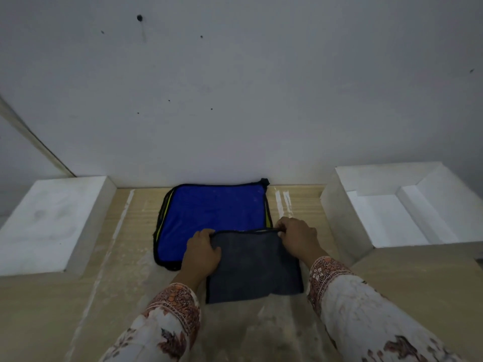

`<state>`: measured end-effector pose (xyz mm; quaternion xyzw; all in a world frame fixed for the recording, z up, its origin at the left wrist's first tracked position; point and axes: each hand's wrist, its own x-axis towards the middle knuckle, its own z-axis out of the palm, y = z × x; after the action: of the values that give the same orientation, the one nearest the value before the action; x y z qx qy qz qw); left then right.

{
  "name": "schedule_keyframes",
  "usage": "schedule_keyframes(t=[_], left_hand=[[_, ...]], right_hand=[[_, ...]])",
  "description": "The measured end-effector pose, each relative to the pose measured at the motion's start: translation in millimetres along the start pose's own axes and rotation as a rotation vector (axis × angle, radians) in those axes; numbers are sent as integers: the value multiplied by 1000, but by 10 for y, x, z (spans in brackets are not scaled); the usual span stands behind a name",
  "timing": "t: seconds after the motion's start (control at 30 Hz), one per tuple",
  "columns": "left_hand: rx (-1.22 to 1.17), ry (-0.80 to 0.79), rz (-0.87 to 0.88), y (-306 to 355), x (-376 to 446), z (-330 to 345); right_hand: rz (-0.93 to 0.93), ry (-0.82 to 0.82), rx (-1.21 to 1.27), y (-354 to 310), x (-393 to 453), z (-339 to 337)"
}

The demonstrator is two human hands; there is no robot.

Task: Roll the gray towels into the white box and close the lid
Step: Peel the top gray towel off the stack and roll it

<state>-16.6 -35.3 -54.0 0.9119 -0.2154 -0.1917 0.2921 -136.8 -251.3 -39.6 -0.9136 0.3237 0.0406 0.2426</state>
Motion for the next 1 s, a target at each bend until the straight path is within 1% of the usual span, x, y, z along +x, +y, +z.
schedule_keyframes(t=[0.07,0.13,0.2,0.27,0.33,0.4,0.47,0.53,0.63,0.7,0.83,0.93,1.0], left_hand=[[25,-11,63,44,60,12],[51,-20,148,106,127,40],[179,-58,212,170,196,87],[336,-136,229,222,261,125],[438,-172,252,253,305,150],[377,-155,303,264,326,162],[202,-161,361,259,327,173],[59,-189,366,252,313,172],[-19,-192,361,258,270,128],[-31,-222,354,274,240,71],[12,-284,365,343,226,-81],[87,-319,359,362,186,-233],[158,-294,377,350,151,-338]], right_hand=[[-31,-29,-19,30,48,85],[-59,-25,-59,55,85,145],[-71,-23,-101,77,118,175],[-71,-53,-132,86,154,184],[-77,-60,-133,85,179,191],[-92,-54,-97,84,196,198],[-96,-75,-4,72,202,193],[-87,-82,174,48,193,157],[-137,-15,428,-5,115,78],[-193,26,489,-46,66,12],[-288,88,505,-128,38,-189],[-318,174,497,-160,17,-370],[-318,220,499,-159,3,-463]])
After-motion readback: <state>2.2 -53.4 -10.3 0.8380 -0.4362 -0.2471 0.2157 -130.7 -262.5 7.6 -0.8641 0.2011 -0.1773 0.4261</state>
